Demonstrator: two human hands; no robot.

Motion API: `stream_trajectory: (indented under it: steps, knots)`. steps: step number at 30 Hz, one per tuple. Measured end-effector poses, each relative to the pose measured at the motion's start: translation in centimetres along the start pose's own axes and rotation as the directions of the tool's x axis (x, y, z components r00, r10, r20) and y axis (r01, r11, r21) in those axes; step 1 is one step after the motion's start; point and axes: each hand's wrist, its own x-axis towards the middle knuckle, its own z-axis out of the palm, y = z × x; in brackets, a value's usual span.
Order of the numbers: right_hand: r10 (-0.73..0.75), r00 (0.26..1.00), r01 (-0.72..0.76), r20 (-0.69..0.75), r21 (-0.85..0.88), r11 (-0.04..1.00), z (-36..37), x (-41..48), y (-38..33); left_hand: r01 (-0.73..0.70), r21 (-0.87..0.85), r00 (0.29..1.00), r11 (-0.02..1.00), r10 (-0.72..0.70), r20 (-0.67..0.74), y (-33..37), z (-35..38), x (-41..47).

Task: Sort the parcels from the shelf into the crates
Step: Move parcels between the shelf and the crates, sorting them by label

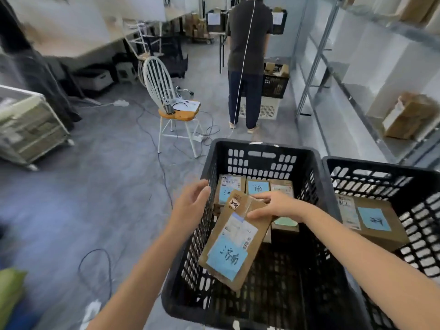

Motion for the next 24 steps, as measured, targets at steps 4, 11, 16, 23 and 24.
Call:
stream_trajectory:
  steps: [4,11,16,23,24]
  knots:
    - [0.014,0.992,0.005,0.125,-0.147,0.989,1.2,4.6,-0.2,-0.059,0.135,0.998,0.989,0.056,0.028,-1.0,1.3,2.4]
    - [-0.014,0.971,0.071,0.237,-0.233,0.97,5.3,8.2,-0.3,-0.126,0.214,0.992,0.969,0.129,-0.003,-2.1,2.5,3.8]
    - [-0.057,0.967,0.123,0.247,-0.261,0.957,5.2,8.6,0.0,-0.17,0.263,0.985,0.95,0.168,0.03,-2.7,2.8,3.8]
    - [-0.059,0.984,0.13,0.17,-0.445,0.886,6.7,8.7,1.3,-0.195,0.247,0.981,0.949,0.19,0.043,-2.9,2.8,3.7]
    - [-0.068,0.983,0.136,0.17,-0.426,0.895,6.7,8.8,1.3,-0.195,0.247,0.981,0.949,0.191,0.043,-2.9,2.8,3.8]
